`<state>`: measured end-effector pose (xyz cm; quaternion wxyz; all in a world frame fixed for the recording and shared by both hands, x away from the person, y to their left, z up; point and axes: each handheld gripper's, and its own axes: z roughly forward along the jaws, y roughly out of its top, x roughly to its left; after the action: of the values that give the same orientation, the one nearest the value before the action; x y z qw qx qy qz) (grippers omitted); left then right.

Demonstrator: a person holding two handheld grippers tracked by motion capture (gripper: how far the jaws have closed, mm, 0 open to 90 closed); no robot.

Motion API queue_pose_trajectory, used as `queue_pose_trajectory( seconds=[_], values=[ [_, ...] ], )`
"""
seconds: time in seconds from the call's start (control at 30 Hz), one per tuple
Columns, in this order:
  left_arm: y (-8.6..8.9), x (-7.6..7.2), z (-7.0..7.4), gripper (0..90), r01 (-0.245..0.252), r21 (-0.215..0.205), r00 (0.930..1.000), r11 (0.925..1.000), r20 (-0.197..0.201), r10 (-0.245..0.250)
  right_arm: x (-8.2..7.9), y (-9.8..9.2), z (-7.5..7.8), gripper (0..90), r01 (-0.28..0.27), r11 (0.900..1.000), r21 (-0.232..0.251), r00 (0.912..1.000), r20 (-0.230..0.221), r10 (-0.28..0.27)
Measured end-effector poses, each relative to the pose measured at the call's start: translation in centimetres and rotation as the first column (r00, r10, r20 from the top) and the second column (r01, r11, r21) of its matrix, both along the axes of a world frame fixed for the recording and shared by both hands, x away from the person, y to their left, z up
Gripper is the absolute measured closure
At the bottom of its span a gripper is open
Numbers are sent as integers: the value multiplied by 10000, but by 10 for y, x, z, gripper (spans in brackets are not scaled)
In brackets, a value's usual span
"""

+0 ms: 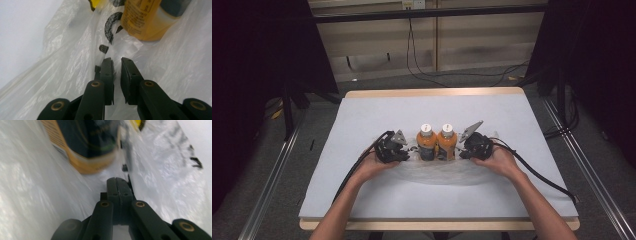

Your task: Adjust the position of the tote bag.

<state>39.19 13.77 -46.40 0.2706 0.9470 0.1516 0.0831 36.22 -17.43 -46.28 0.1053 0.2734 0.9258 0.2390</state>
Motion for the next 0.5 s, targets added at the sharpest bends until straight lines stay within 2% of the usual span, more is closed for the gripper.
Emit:
queue_pose_trajectory(
  seconds=[0.07, 0.13, 0.17, 0.23, 0.33, 0.4, 0.5],
  values=[
    [0, 0, 0, 805, -39, 43, 10000, 10000, 73, 39, 0, -3, 1, 900, 73, 9996, -266, 10000, 33, -72],
    [1, 0, 2, 806, 71, 434, 9996, 9990, 265, -82, 0, -4, 2, 900, 172, 9974, -699, 9998, 107, -165],
    [2, -1, 2, 806, -30, 507, 9995, 9987, 326, 13, 0, -5, 3, 900, 79, 9944, -1057, 9997, 239, -54],
    [6, 0, 2, 814, -21, 563, 9995, 9984, 331, 2, -1, -7, 3, 900, 128, 9891, -1465, 9991, 419, -68],
    [10, 1, 3, 814, -85, 594, 9996, 9982, 275, 69, 0, -14, 3, 900, 287, 9905, -1341, 9993, 272, -252],
    [13, 2, 3, 815, -101, 652, 9996, 9978, 259, 85, 1, -18, 4, 900, 256, 9870, -1584, 9993, 300, -211],
    [14, 2, 4, 816, -112, 817, 9995, 9966, 297, 88, 1, -23, 5, 900, 491, 9849, -1659, 9988, 81, -484]
  ],
)
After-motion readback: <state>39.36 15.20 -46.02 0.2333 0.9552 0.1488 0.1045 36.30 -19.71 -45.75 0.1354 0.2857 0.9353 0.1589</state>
